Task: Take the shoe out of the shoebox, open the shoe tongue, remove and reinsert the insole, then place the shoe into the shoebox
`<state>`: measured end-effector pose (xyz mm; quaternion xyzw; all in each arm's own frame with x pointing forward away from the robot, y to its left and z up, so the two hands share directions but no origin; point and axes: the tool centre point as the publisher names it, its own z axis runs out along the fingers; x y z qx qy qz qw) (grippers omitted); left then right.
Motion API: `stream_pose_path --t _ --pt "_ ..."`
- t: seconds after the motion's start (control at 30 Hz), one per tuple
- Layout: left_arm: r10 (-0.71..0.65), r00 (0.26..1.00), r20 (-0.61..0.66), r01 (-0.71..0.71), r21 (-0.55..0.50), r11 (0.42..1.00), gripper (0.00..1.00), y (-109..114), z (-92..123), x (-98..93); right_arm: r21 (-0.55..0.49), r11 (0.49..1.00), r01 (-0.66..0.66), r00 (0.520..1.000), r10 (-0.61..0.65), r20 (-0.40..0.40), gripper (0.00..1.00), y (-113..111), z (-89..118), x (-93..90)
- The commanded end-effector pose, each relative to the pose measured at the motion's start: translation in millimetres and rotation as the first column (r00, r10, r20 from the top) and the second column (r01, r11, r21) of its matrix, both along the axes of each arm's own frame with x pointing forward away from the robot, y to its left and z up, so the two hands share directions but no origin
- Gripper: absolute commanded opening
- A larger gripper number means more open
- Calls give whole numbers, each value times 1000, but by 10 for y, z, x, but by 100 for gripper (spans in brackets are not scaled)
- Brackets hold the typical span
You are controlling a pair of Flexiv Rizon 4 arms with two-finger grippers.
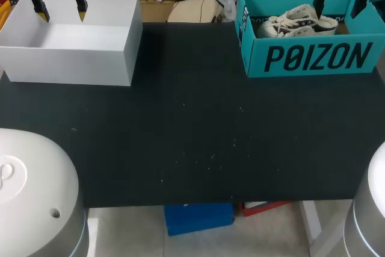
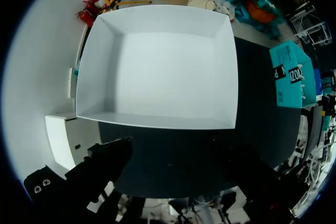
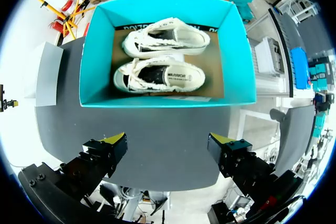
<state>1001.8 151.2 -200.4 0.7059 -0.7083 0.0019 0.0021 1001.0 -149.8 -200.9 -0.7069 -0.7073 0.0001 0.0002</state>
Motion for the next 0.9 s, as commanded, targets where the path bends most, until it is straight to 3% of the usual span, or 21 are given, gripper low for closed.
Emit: stream_pose_path --t 0.03,0.33,0.4,0.47,0.5,0.53,0.57,0.6,0.63,0.67,0.9 --pt "2 1000 -1 -2 4 1000 100 -7 5 -5 0 1000 0 1000 0 0 100 -2 3 -2" --pt "2 1000 -1 -2 4 1000 100 -7 5 -5 0 1000 0 1000 0 0 100 -2 3 -2" --pt "2 1000 -1 -2 4 1000 100 -7 5 -5 50 996 -70 998 69 8 100 29 8 -9" --pt "2 1000 -1 -2 4 1000 100 -7 5 -5 69 968 -243 970 241 37 100 75 42 -21" --pt "2 1000 -1 -2 4 1000 100 -7 5 -5 82 934 -348 937 345 49 100 93 60 -39" --pt "2 1000 -1 -2 4 1000 100 -7 5 -5 79 869 -488 872 483 74 100 104 87 -66" --pt "2 1000 -1 -2 4 1000 100 -7 5 -5 77 771 -632 774 623 108 100 110 124 -117" --pt "2 1000 -1 -2 4 1000 100 -7 5 -5 86 638 -765 643 753 136 100 96 170 -185" --pt "2 1000 -1 -2 4 1000 100 -7 5 -5 42 472 -881 472 866 163 100 55 216 -267" --pt "2 1000 -1 -2 4 1000 100 -7 5 -5 -25 373 -928 368 923 115 100 -23 224 -282" --pt "2 1000 -1 -2 4 1000 100 -7 5 -5 -25 373 -928 368 923 115 100 -23 224 -282"
